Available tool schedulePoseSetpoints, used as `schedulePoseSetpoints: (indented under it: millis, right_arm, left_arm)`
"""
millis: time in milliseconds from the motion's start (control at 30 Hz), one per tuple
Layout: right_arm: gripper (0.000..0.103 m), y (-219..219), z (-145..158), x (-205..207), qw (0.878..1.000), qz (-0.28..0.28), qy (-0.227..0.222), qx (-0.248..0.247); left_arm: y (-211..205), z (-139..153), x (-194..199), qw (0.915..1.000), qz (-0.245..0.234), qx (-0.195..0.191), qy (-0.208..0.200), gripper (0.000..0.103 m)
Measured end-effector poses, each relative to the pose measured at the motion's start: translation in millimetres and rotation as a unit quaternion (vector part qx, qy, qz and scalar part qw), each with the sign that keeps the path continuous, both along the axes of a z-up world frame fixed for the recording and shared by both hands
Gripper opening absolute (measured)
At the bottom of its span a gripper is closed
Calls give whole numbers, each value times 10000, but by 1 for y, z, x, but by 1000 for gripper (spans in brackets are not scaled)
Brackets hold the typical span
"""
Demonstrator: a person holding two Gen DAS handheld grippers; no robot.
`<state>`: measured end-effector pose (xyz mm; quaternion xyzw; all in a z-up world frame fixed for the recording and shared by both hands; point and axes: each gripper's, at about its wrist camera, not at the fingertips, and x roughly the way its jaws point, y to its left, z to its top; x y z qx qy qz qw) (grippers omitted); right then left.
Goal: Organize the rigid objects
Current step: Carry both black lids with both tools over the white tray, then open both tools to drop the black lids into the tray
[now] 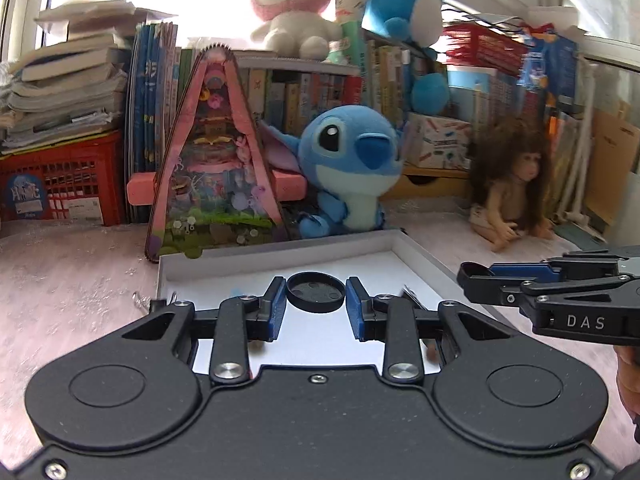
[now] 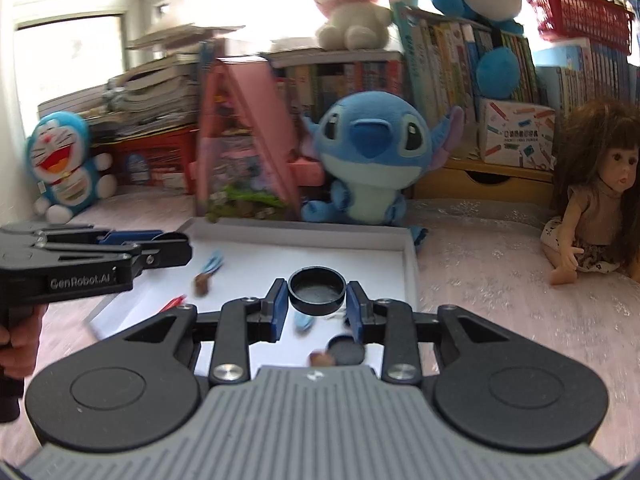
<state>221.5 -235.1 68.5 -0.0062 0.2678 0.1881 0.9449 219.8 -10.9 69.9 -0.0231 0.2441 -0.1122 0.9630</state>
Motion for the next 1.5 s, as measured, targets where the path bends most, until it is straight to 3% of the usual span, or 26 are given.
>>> schedulePoseSetpoints:
  millis: [167, 533, 867, 1400, 1500]
  right_arm:
    - [37, -2, -8, 41, 9993, -241, 289, 16]
    - [36, 5, -40, 99, 9920, -739, 1022, 96]
    - [36, 12, -58, 116, 9891, -893, 1168, -1]
    - [36, 14, -60, 121, 9878, -884, 1282, -22]
    - [42, 11, -59, 119, 9878, -910, 1263, 94]
  left_arm:
    - [-2, -15, 39, 9992, 191, -114, 325, 30]
    - [-10, -49, 87, 9957, 499, 101, 778, 30]
    - [-15, -59, 102, 9901, 574, 333, 1236, 30]
    - [-19, -59, 104, 9893, 562, 444, 1274, 30]
    - [-18, -58, 102, 9900, 565, 409, 1229, 30]
